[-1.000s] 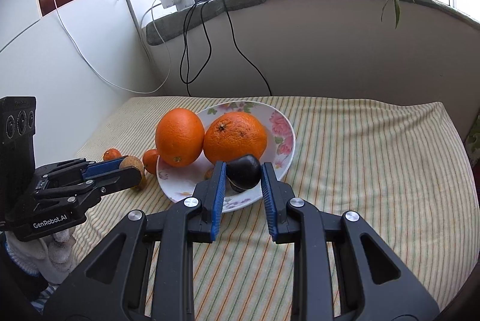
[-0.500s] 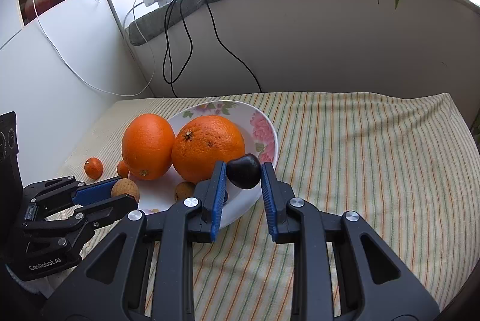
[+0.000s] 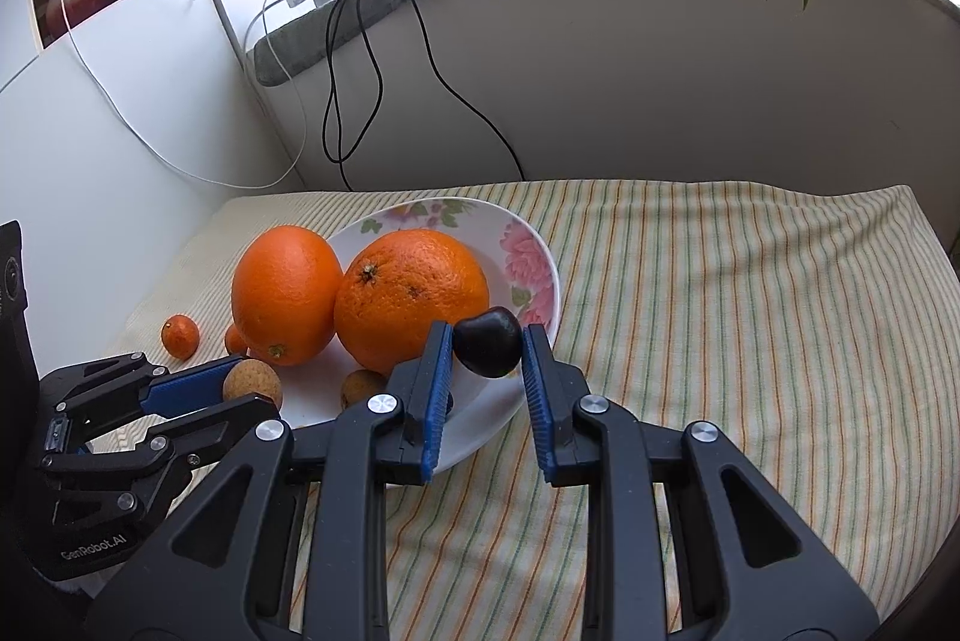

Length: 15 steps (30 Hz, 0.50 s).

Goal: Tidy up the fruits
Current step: 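Carry the plum with the right gripper while the left gripper carries the kiwi to the plate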

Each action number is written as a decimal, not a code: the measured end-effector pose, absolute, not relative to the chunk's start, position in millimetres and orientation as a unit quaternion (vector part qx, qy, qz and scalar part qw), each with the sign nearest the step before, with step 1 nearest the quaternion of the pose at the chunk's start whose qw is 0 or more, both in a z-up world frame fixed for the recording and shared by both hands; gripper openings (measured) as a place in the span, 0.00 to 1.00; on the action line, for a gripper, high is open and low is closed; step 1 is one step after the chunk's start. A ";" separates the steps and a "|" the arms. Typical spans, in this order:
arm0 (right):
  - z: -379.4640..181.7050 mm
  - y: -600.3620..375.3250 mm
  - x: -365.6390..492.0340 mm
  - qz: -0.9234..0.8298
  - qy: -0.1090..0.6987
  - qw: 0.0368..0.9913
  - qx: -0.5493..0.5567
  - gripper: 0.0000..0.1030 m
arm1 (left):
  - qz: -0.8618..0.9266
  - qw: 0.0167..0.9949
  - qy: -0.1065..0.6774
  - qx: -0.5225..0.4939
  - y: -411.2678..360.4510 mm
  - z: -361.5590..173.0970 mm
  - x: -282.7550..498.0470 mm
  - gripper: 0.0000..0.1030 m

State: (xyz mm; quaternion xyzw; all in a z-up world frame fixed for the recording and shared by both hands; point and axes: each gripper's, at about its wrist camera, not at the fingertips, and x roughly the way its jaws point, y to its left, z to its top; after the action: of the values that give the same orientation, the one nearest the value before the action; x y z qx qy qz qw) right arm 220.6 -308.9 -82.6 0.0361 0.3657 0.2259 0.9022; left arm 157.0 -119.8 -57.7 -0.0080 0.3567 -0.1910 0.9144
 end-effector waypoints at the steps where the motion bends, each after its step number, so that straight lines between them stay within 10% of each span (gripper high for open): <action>1: -82.7 -308.3 220.5 0.225 0.366 0.902 0.035 0.24 | -0.191 0.915 0.356 -0.009 -119.4 -57.6 156.9 0.23; 15: -83.0 -305.3 219.3 0.225 0.367 0.902 0.032 0.25 | -0.190 0.916 0.355 -0.008 -118.6 -55.7 156.0 0.23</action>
State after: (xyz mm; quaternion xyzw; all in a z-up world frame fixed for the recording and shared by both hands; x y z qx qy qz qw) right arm 219.3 -305.3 -83.0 0.0316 0.3667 0.2251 0.9021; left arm 156.0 -118.6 -55.7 -0.0075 0.3546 -0.1897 0.9155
